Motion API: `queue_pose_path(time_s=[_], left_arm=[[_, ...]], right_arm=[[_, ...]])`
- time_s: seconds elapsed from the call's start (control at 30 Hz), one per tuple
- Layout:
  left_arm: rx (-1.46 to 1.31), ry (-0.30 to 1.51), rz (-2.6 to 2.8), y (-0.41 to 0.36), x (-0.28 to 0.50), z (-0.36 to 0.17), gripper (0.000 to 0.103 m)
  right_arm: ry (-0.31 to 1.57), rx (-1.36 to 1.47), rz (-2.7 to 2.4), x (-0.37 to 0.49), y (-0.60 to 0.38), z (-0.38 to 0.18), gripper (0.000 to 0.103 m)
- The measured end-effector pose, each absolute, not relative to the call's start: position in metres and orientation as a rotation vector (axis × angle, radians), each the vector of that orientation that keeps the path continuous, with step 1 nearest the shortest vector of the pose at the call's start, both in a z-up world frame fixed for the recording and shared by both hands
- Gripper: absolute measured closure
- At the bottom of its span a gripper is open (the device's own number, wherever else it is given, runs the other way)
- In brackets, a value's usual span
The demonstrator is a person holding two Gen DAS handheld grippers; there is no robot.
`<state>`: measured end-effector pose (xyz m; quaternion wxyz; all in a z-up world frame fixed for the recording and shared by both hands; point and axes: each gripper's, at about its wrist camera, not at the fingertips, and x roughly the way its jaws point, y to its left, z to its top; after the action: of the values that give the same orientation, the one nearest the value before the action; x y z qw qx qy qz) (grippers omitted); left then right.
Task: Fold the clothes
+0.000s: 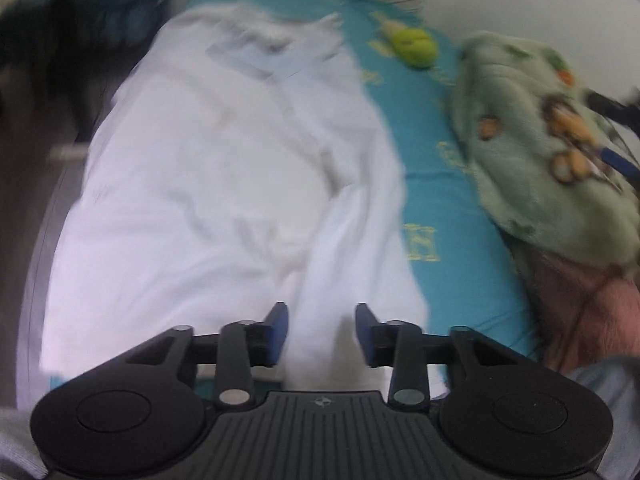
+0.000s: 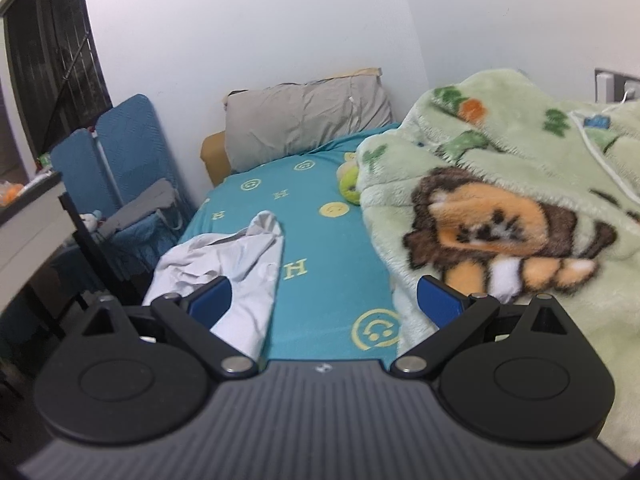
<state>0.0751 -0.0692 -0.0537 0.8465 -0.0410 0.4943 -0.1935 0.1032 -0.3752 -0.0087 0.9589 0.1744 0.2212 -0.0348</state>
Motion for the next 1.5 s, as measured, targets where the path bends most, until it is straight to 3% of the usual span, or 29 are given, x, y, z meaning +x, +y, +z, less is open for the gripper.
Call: queue_pose_path(time_s=[0.13, 0.2, 0.4, 0.47, 0.5, 0.57, 0.6, 0.63, 0.73, 1.0, 1.13, 1.43, 1.47, 1.5], left_arm=[[0.025, 0.97, -0.57, -0.119, 0.057, -0.05, 0.035], [0.09, 0.972, -0.612, -0.144, 0.052, -0.061, 0.035], [0.344, 0.996, -0.641, -0.179, 0.041, -0.112, 0.035], [0.387, 1.019, -0.642, -0.181, 0.04, -0.122, 0.041], [0.378, 1.022, -0.645, -0.178, 0.04, -0.124, 0.05], [0.358, 1.03, -0.653, -0.172, 0.042, -0.127, 0.076], [0.313, 1.043, -0.664, -0.167, 0.045, -0.126, 0.095], [0.268, 1.054, -0.675, -0.162, 0.048, -0.126, 0.099], [0.165, 1.041, -0.694, -0.146, 0.051, -0.118, 0.101], [-0.029, 0.988, -0.807, -0.123, 0.057, -0.107, 0.101], [-0.092, 0.991, -0.849, -0.113, 0.063, -0.114, 0.101], [-0.198, 1.033, -0.95, -0.106, 0.091, -0.139, 0.102], [-0.207, 1.036, -0.964, -0.105, 0.093, -0.141, 0.102], [-0.211, 1.032, -0.986, -0.107, 0.094, -0.141, 0.102]], right_arm=[[0.466, 0.426, -0.017, 0.108, -0.379, -0.013, 0.002], [0.472, 0.449, -0.002, 0.11, -0.38, -0.014, 0.007], [0.483, 0.464, -0.014, 0.114, -0.382, -0.017, 0.008], [0.488, 0.476, -0.004, 0.117, -0.383, -0.019, 0.008], [0.49, 0.484, 0.004, 0.119, -0.384, -0.019, 0.008], [0.493, 0.511, 0.028, 0.123, -0.385, -0.022, 0.008], [0.494, 0.527, 0.044, 0.127, -0.385, -0.023, 0.008], [0.495, 0.544, 0.065, 0.132, -0.385, -0.023, 0.008], [0.529, 0.587, 0.132, 0.167, -0.382, -0.027, 0.019], [0.657, 0.548, 0.159, 0.307, -0.36, -0.078, 0.023], [0.7, 0.522, 0.143, 0.385, -0.349, -0.118, 0.034], [0.672, 0.483, 0.227, 0.503, -0.324, -0.178, 0.035], [0.666, 0.47, 0.247, 0.509, -0.32, -0.179, 0.039], [0.667, 0.471, 0.269, 0.513, -0.318, -0.18, 0.05]])
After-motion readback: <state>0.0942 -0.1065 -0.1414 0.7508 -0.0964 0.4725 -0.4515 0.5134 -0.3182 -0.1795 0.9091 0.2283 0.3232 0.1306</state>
